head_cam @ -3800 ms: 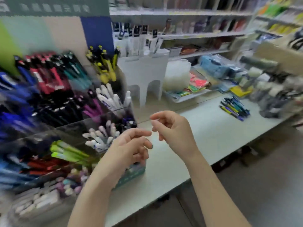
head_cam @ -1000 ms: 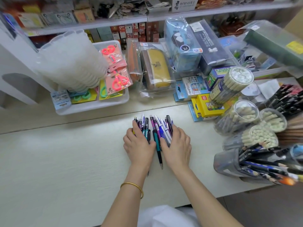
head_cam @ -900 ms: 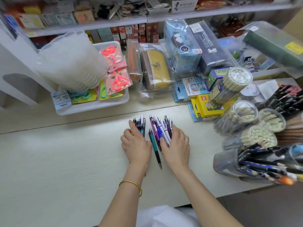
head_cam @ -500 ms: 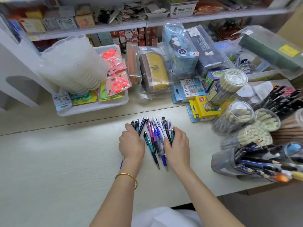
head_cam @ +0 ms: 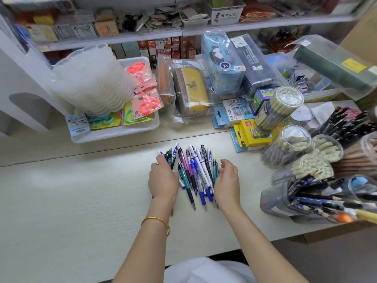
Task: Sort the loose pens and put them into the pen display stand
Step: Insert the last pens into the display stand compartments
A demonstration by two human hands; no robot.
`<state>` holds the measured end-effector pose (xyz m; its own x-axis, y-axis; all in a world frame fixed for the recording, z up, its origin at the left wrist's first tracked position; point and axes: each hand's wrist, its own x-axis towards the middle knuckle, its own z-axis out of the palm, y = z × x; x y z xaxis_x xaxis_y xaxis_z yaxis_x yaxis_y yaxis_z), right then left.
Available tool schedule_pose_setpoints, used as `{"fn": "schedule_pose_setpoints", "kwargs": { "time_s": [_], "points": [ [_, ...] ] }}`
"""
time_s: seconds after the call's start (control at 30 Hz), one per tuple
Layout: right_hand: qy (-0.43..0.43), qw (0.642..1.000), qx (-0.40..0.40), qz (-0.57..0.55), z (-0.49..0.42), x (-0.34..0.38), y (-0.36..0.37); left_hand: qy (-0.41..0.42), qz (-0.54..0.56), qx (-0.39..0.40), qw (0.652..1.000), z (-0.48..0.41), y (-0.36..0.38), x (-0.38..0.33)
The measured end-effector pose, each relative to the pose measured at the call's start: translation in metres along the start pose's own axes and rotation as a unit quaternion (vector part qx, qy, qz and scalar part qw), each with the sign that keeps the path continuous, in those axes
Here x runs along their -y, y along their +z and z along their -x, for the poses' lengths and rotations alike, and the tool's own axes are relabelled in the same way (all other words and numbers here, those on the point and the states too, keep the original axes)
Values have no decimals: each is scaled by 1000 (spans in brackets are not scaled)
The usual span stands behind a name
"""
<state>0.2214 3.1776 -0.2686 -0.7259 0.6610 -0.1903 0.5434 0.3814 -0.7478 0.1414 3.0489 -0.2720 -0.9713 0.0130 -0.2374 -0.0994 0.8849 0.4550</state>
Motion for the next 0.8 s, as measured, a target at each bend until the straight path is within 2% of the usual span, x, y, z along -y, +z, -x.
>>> {"fn": "schedule_pose_setpoints", "kwargs": {
  "time_s": [0.17, 0.37, 0.57, 0.7, 0.8],
  "points": [
    [-1, 1000, -6, 0, 1, -1, -3, -51, 121, -19, 991, -6, -4, 4],
    [-4, 1000, -4, 4, 2, -2, -2, -55, 45, 0, 997, -6, -2, -10],
    [-13, 1000, -9, 18, 3, 0, -5, -62, 76, -7, 995, -6, -7, -6],
    [-48, 998, -49, 7, 4, 9, -9, -70, 180, -5, 981, 0, -18, -5],
    [-69, 996, -11, -59, 9, 26, -7, -102, 319, -1, 942, 6, -34, -11]
  ]
}}
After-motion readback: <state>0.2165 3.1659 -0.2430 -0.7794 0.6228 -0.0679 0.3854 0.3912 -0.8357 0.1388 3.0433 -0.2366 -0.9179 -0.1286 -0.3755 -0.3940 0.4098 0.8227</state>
